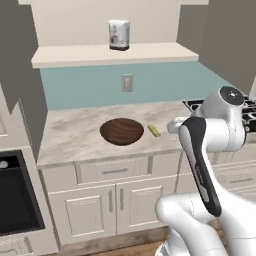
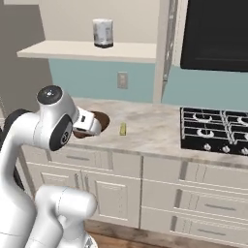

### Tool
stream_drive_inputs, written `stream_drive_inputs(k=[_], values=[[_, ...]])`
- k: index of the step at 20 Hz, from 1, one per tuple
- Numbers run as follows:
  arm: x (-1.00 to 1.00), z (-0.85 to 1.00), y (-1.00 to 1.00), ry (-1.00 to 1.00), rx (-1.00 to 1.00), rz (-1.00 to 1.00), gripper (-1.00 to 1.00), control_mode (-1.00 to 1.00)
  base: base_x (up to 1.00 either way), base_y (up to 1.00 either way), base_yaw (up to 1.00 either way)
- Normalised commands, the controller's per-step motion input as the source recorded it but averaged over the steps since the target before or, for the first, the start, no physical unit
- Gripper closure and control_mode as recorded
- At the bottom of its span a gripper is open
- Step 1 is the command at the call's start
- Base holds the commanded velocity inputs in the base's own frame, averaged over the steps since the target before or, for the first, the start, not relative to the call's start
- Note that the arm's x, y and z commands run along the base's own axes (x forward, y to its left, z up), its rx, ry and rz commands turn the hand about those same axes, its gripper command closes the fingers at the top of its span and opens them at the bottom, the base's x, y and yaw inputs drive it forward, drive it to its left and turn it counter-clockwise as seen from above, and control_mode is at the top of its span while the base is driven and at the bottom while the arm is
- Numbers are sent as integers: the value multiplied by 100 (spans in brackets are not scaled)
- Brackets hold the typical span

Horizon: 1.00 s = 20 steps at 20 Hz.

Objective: Pick the egg and butter from the fridge and place them by the bowl for mixing.

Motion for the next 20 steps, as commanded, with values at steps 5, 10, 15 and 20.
stream_drive_inputs(k=[5, 10, 15, 20], values=[[0, 0, 0, 0, 0, 0, 100, 100, 79, 13, -4], [0, 0, 0, 0, 0, 0, 100, 100, 71, 0, 0], [0, 0, 0, 0, 0, 0, 100, 100, 55, 1, 0], [0, 0, 0, 0, 0, 0, 100, 100, 33, 0, 0]])
